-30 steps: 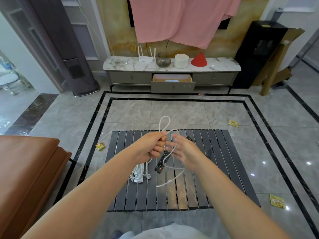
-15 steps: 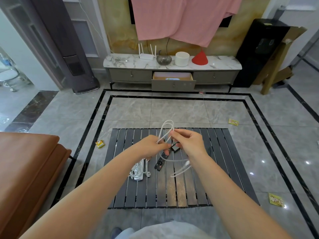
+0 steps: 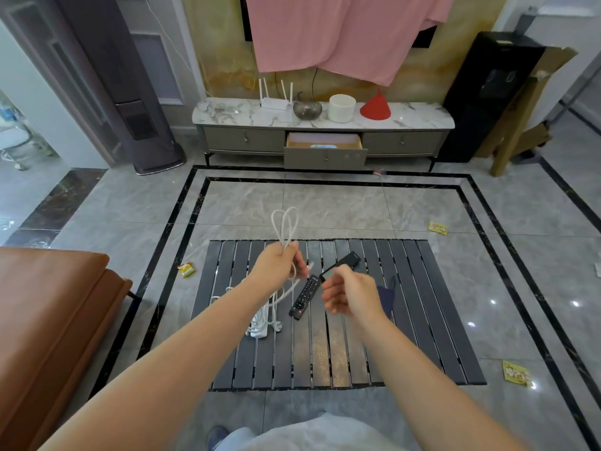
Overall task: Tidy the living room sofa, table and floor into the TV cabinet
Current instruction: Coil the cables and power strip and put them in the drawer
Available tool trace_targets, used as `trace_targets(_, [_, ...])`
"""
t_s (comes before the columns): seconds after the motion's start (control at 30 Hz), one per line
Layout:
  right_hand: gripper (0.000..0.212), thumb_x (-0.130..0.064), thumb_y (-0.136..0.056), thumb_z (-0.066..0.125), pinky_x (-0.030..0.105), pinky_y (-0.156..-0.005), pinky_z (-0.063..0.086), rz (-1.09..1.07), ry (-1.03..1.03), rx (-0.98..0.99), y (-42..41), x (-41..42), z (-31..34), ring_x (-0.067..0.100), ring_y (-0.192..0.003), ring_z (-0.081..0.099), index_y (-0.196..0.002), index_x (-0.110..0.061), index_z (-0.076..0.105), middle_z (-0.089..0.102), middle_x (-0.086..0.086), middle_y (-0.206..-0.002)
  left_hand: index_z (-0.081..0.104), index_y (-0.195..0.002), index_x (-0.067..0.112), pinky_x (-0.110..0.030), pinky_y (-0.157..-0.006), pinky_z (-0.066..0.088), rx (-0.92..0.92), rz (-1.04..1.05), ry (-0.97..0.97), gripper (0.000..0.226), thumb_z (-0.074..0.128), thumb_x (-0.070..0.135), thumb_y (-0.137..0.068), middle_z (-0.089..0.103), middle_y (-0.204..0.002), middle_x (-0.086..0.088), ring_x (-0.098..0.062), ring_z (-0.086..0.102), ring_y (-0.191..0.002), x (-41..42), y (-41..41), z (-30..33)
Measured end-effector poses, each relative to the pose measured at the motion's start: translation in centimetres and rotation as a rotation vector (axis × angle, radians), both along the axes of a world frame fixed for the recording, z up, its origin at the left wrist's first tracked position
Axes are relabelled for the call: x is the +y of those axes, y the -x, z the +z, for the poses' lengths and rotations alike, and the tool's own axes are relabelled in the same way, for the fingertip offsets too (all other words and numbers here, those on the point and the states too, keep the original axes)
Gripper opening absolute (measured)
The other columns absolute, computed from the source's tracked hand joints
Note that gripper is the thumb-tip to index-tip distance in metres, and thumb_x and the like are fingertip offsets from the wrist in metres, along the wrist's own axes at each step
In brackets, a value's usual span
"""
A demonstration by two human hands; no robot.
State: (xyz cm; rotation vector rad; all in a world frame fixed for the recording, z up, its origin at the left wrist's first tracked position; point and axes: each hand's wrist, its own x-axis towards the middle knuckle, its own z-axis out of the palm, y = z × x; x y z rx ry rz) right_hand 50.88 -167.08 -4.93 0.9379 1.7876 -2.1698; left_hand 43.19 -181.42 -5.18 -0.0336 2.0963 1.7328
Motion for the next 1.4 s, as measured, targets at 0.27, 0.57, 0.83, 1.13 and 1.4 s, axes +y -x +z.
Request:
trace_targets(0.27, [0.038, -0.026, -0.107, 0.038, 0.04, -0.092, 0.055, -0.013, 0.473, -0.024, 0.1, -1.3, -1.1, 0.03, -0.101, 0.07, -0.122, 0.0, 0.06, 0.072, 0.019, -0.111, 0.052, -0.085, 0.009, -0.019, -0.041, 0.031, -0.255, 0.193, -0.47, 0.028, 0.039, 0.021, -0.107, 0.029, -0.052, 0.005, -0.007, 0.025, -0.042, -0.2, -0.3, 0.0])
trace_targets(0.57, [0.022, -0.012, -0.1, 0.056, 0.026, -0.075, 0.058, -0.055, 0.16, 0.187, 1.3, -0.5, -0.2, 0.011, -0.071, 0.062, -0.115, -0.002, 0.069, 0.067, 0.004, -0.084, 0.047, -0.078, 0.017, -0.017, -0.036, 0.021, -0.239, 0.098, -0.253, 0.027, 0.051, 0.029, -0.103, 0.025, -0.051, 0.007, -0.007, 0.02, -0.04, -0.7, -1.3, 0.7])
trace_targets(0.83, [0.005, -0.009, -0.085, 0.075, 0.026, -0.064, 0.058, 0.008, -0.164, 0.27, 1.6, -0.2, 1.0, 0.016, -0.071, 0.072, -0.086, -0.014, 0.076, 0.076, 0.006, -0.076, 0.069, -0.082, 0.016, -0.023, -0.051, 0.034, -0.039, -0.293, 0.086, 0.037, 0.052, 0.044, -0.1, 0.047, -0.061, -0.003, -0.014, 0.04, -0.049, -1.3, -1.9, -0.1])
trace_targets(1.13, [0.008, -0.033, -0.073, 0.085, 0.024, -0.07, 0.046, 0.016, -0.42, 0.3, 1.5, 0.7, -0.5, 0.008, -0.068, 0.055, -0.074, -0.033, 0.077, 0.061, -0.008, -0.07, 0.059, -0.085, 0.017, -0.031, -0.085, 0.042, 0.024, -0.502, 0.101, 0.035, 0.038, 0.034, -0.107, 0.063, -0.072, 0.005, -0.014, 0.059, -0.084, -1.5, -2.6, 0.5])
trace_targets(1.4, [0.042, -0.038, -0.093, 0.063, 0.042, -0.114, 0.032, 0.129, -0.157, 0.093, 0.7, 0.9, -2.4, 0.008, -0.119, 0.052, -0.132, -0.029, 0.054, 0.061, -0.012, -0.122, 0.046, -0.082, 0.016, -0.016, -0.04, 0.022, -0.178, -0.169, -0.261, 0.03, 0.036, 0.026, -0.108, 0.025, -0.056, 0.008, -0.005, 0.02, -0.044, -0.5, -2.7, 1.4])
